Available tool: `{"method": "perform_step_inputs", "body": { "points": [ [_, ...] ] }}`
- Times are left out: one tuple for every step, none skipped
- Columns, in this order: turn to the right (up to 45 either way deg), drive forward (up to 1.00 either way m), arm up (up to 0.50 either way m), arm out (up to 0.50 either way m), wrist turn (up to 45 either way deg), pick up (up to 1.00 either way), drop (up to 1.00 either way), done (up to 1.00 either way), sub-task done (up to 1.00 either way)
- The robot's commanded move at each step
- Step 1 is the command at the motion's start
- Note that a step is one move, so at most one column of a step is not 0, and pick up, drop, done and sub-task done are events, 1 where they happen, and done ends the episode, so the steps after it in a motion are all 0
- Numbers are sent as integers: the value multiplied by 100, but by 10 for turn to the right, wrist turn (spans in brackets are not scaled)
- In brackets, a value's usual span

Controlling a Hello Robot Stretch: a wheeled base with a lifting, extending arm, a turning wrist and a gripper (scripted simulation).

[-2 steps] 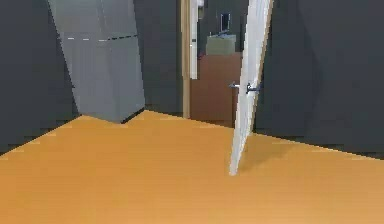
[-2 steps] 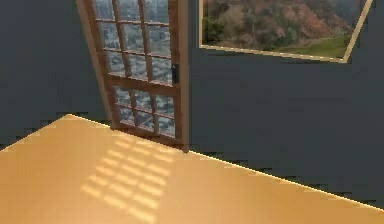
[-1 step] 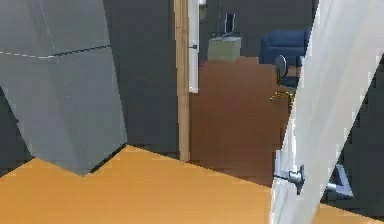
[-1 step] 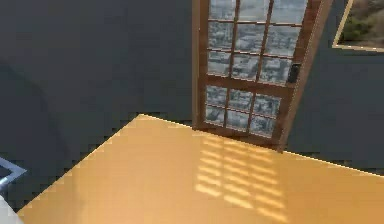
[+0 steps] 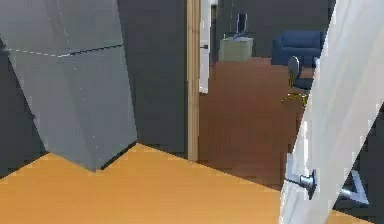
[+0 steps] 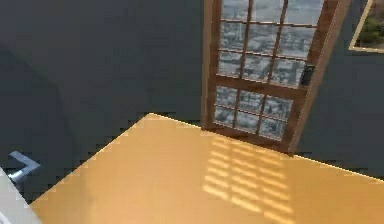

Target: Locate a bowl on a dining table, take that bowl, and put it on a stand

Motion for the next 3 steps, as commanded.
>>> {"method": "perform_step_inputs", "body": {
  "points": [
    [0, 60, 0, 0, 0, 0, 0, 0, 0],
    [210, 0, 0, 0, 0, 0, 0, 0, 0],
    [0, 100, 0, 0, 0, 0, 0, 0, 0]
  ]
}}
